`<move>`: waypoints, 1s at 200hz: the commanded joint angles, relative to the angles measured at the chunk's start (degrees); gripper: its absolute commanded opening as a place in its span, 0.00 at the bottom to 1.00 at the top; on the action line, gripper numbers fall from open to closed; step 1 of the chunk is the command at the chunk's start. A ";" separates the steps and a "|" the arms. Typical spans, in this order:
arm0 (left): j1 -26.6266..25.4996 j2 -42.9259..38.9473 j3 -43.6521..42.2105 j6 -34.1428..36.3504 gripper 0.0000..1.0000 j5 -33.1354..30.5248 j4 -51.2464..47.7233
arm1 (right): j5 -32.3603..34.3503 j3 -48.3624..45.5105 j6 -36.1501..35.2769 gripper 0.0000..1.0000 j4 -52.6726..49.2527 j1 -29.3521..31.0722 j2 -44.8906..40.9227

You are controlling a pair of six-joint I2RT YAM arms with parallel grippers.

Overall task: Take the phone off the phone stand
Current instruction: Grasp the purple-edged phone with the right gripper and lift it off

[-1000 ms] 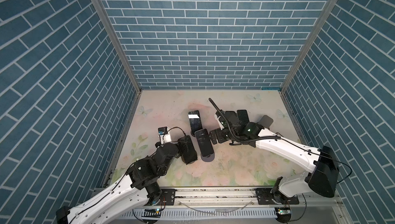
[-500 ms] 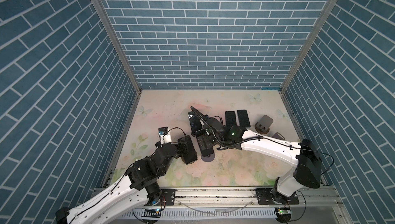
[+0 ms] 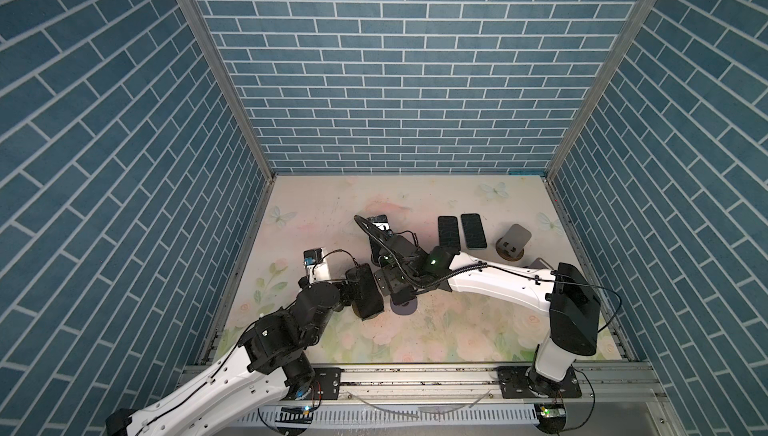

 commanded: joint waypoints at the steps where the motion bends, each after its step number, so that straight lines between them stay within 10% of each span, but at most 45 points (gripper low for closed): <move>1: 0.37 -1.31 -1.05 0.55 1.00 -1.09 -1.26 | 3.36 2.84 1.95 0.97 -0.97 0.64 1.71; 103: 0.37 -2.15 -0.96 0.47 1.00 -1.51 -2.42 | 7.99 3.83 4.16 0.68 -2.96 1.64 2.80; 200: 0.37 3.68 1.50 5.34 1.00 5.21 2.87 | 9.07 3.01 2.38 0.65 -0.61 -0.06 -7.07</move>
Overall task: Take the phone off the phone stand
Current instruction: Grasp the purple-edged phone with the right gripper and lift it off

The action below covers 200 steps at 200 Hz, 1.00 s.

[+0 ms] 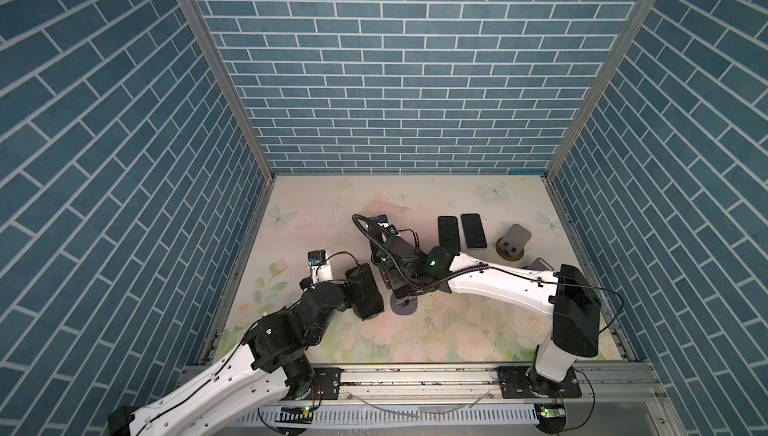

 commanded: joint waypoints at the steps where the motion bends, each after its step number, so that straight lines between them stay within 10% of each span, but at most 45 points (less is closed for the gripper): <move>1: 0.37 1.42 1.68 4.25 1.00 4.45 4.04 | 1.50 1.28 -0.34 0.65 1.15 -1.06 -5.17; 200: 0.35 22.37 9.11 9.76 1.00 19.43 15.36 | -2.94 -28.35 4.56 0.65 -0.12 -26.40 -24.27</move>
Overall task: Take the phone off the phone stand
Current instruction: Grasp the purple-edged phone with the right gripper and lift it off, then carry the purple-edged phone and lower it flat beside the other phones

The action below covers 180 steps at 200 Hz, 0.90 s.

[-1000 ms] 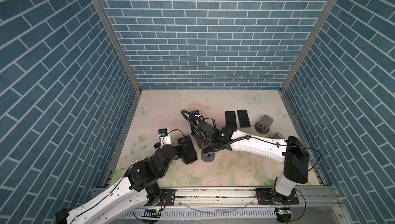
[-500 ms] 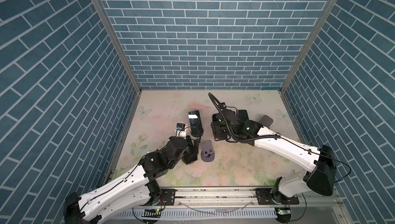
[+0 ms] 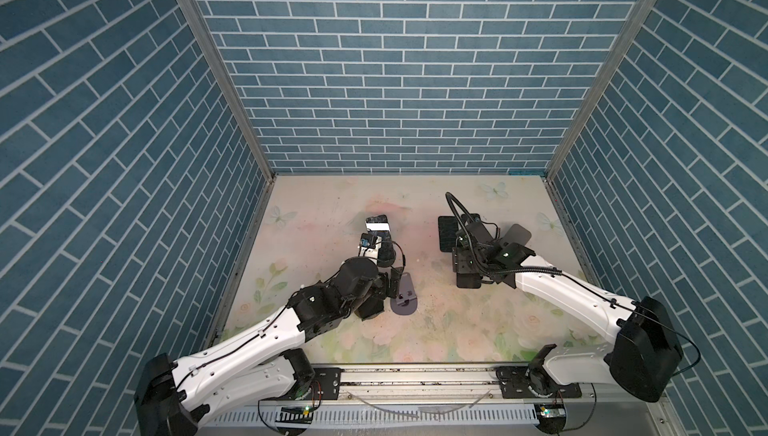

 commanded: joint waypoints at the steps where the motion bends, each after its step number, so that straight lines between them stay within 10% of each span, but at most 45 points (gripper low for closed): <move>1: 0.31 0.65 1.24 1.00 1.00 1.83 1.90 | -0.89 -2.16 1.69 0.65 0.06 -1.35 -2.33; 180: 0.37 4.05 0.97 0.91 1.00 4.24 4.63 | 1.14 -7.99 -8.30 0.66 0.13 -11.82 2.46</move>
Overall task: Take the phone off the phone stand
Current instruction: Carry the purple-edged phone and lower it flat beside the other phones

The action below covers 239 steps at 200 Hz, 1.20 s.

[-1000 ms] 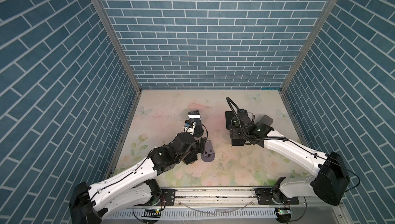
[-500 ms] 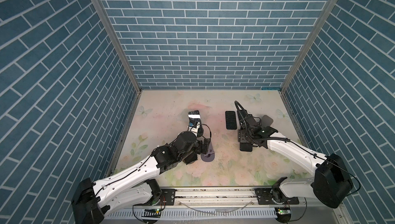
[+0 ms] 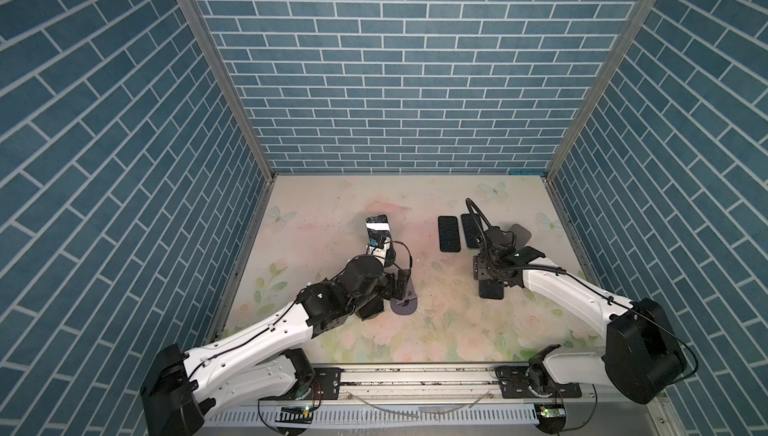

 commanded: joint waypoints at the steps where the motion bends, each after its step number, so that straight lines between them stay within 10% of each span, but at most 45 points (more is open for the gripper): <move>1: 0.32 0.71 0.97 0.63 1.00 -0.43 1.11 | 1.01 -1.30 -3.09 0.66 1.18 -0.98 2.20; 239: 0.37 3.58 4.31 4.85 1.00 -5.94 -4.70 | -9.59 7.11 -7.83 0.76 2.04 -5.61 22.15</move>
